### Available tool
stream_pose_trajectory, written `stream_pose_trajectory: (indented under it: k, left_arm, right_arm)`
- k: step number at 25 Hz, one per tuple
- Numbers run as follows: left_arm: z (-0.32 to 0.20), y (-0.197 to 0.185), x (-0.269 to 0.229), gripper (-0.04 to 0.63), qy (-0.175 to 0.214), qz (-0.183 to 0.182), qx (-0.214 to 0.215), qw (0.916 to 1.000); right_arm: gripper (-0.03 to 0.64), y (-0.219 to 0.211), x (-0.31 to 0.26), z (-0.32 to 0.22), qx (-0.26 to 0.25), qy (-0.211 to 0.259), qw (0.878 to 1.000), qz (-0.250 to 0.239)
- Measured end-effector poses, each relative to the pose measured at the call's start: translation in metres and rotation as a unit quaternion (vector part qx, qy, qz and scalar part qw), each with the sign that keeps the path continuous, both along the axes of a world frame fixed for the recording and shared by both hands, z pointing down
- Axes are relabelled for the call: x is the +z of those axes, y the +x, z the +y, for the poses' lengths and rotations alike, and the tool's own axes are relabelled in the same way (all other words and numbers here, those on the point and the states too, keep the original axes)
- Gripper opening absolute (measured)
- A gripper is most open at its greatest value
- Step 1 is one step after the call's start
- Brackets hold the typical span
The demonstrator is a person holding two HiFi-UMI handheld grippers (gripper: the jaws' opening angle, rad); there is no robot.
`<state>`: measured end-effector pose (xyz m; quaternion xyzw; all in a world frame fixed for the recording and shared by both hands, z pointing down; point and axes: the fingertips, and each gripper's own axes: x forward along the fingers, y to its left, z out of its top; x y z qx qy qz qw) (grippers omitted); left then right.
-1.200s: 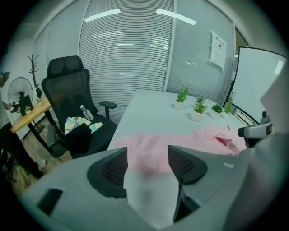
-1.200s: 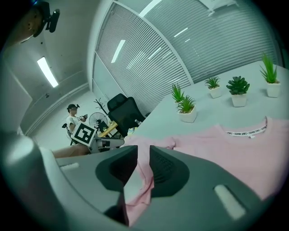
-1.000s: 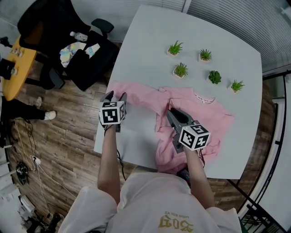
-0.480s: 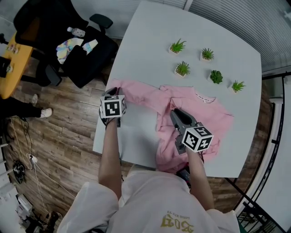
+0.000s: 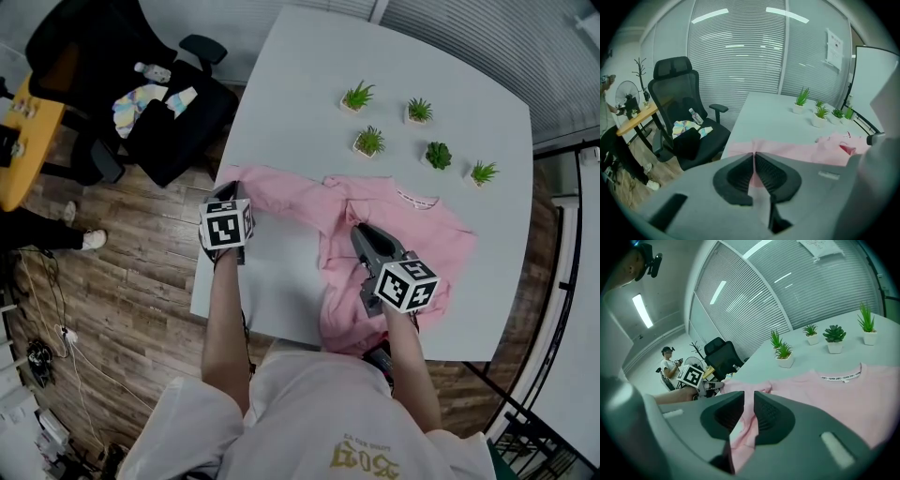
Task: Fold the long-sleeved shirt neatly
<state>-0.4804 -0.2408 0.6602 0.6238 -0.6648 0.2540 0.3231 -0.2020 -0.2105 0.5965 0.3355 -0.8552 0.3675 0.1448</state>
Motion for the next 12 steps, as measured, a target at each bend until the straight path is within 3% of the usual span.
stream_pose_trajectory:
  k: [12]
  left_arm:
    - [0.023,-0.009,-0.059,0.021,0.064,-0.018,-0.045,0.9967]
  right_arm:
    - [0.077,0.013,-0.02,0.011,-0.004,0.021,1.0,-0.019]
